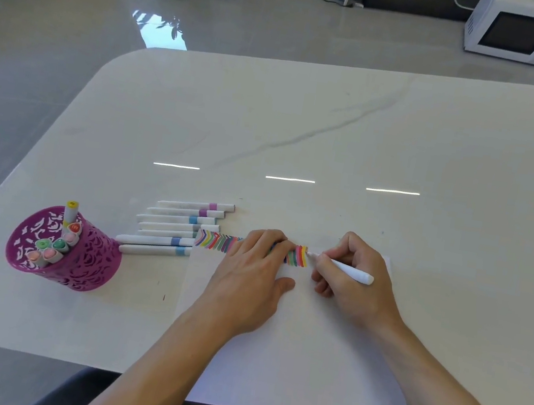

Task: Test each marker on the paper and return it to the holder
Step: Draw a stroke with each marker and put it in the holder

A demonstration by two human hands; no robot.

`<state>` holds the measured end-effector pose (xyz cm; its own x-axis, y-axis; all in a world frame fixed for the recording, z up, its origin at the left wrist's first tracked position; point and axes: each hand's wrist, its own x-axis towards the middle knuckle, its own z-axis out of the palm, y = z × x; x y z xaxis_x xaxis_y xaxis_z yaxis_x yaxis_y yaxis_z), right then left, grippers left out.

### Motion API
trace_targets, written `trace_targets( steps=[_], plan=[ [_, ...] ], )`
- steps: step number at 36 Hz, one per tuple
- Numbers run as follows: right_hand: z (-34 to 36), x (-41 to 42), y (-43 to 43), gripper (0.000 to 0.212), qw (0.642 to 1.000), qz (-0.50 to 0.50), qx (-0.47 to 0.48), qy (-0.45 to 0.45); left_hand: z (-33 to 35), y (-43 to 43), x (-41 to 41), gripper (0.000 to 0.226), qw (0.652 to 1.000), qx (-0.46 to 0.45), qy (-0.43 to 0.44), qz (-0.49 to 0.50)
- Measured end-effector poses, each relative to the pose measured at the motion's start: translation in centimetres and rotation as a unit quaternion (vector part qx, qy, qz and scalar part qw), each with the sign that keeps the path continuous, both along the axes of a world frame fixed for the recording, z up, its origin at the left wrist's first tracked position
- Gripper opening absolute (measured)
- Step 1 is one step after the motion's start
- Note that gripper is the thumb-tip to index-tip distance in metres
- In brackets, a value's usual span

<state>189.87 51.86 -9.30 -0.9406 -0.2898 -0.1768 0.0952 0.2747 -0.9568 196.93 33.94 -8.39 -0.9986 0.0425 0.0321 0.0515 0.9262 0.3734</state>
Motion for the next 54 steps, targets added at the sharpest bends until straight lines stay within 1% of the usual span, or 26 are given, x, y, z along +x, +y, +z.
trace_targets(
  steps=[9, 22, 26, 29, 34, 37, 40, 50, 54],
  plan=[
    [0.5, 0.0, 0.0, 0.028, 1.000, -0.004, 0.013, -0.014, 0.0, 0.0, 0.0, 0.052, 1.000, 0.000, -0.010, 0.002],
    [0.7, 0.2, -0.1, 0.028, 0.999, -0.005, 0.046, 0.001, 0.0, -0.1, 0.0, 0.052, 1.000, 0.008, -0.011, 0.007],
    [0.6, 0.2, 0.0, 0.027, 0.999, 0.001, 0.039, 0.003, -0.1, -0.1, -0.1, 0.052, 1.000, 0.015, -0.010, 0.011],
    [0.5, 0.4, 0.2, 0.024, 1.000, 0.008, 0.016, 0.011, -0.1, -0.1, -0.1, 0.050, 0.999, 0.032, -0.006, 0.015],
    [0.5, 0.7, 0.4, 0.020, 0.999, 0.013, -0.019, 0.040, -0.2, -0.1, 0.2, 0.050, 0.999, 0.036, 0.003, 0.012],
    [0.5, 1.1, 0.5, 0.011, 0.996, 0.013, 0.003, 0.084, -0.1, 0.0, 0.5, 0.049, 0.999, 0.041, 0.012, 0.011],
    [0.4, 1.5, 0.8, 0.008, 0.994, 0.005, 0.015, 0.106, -0.1, 0.1, 0.8, 0.048, 0.998, 0.050, 0.018, 0.018],
    [1.0, 3.9, 1.7, 0.012, 0.983, 0.005, 0.080, 0.168, 1.4, 0.3, 3.5, 0.045, 0.994, 0.067, 0.065, 0.057],
    [1.0, 4.8, 1.6, 0.015, 0.977, 0.012, 0.095, 0.189, 2.0, 0.6, 5.3, 0.040, 0.990, 0.081, 0.094, 0.066]
  ],
)
